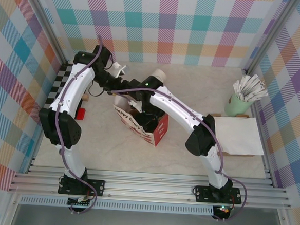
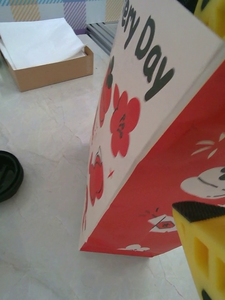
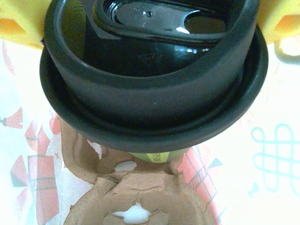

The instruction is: Pack the takeout coffee

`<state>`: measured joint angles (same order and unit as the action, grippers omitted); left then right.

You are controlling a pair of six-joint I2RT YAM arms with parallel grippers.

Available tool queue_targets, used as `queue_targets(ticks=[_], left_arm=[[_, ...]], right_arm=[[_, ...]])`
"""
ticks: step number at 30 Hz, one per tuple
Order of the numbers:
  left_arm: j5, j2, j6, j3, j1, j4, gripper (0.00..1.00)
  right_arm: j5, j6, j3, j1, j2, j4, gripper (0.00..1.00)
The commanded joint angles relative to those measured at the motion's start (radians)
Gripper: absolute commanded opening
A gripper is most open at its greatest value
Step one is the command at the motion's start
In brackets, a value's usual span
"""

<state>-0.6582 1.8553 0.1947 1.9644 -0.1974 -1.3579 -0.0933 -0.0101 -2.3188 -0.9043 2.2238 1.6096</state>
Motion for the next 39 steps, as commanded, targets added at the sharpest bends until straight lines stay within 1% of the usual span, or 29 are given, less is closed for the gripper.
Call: queue_targets(ticks=[1, 2, 3, 5, 7, 10, 13, 15, 17, 20, 24, 28, 36, 39], left_arm=[[0.023, -0.043, 0.005, -0.033, 0.007, -0.042, 0.39], [0.051, -0.042, -0.01, -0.026, 0.007, -0.042, 0.31], [0.065, -0.04, -0.016, -0.015, 0.007, -0.047, 0.24], [0.054, -0.023, -0.02, 0.036, 0.007, -0.074, 0.16], [0.029, -0.002, -0.024, 0.08, 0.007, -0.101, 0.1], [0.023, 0.013, -0.029, 0.097, 0.006, -0.123, 0.06], [0.032, 0.017, -0.026, 0.092, 0.006, -0.14, 0.05], [0.025, 0.024, -0.021, 0.092, 0.004, -0.15, 0.05], [0.025, 0.031, -0.013, 0.09, 0.0, -0.159, 0.04], [0.033, 0.032, -0.003, 0.075, -0.004, -0.158, 0.01], [0.045, -0.004, -0.004, 0.022, -0.004, -0.094, 0.0], [0.049, -0.058, -0.017, -0.062, -0.004, 0.021, 0.0], [0.03, -0.112, -0.011, -0.143, -0.004, 0.116, 0.0], [0.038, -0.122, -0.008, -0.16, -0.004, 0.127, 0.0]], right_arm=[[0.041, 0.004, -0.023, 0.0, -0.011, 0.075, 0.56], [0.069, 0.004, -0.025, 0.001, -0.018, 0.073, 0.56], [0.098, 0.005, -0.029, 0.001, -0.023, 0.073, 0.56], [0.184, 0.004, -0.038, 0.001, -0.031, 0.07, 0.56], [0.259, 0.009, -0.032, -0.001, -0.041, 0.063, 0.56], [0.332, 0.02, -0.008, -0.002, -0.05, 0.054, 0.56], [0.365, 0.016, -0.003, -0.003, -0.05, 0.049, 0.56], [0.332, 0.004, -0.004, -0.002, -0.047, 0.047, 0.56], [0.258, -0.016, -0.005, -0.002, -0.037, 0.058, 0.55], [0.182, -0.023, -0.024, -0.002, -0.018, 0.089, 0.55], [0.148, -0.031, -0.022, -0.002, -0.02, 0.096, 0.55], [0.105, -0.03, 0.008, -0.002, -0.017, 0.09, 0.55], [0.073, -0.041, 0.062, -0.002, -0.026, 0.001, 0.55], [0.061, -0.027, 0.081, -0.002, -0.024, -0.011, 0.56]])
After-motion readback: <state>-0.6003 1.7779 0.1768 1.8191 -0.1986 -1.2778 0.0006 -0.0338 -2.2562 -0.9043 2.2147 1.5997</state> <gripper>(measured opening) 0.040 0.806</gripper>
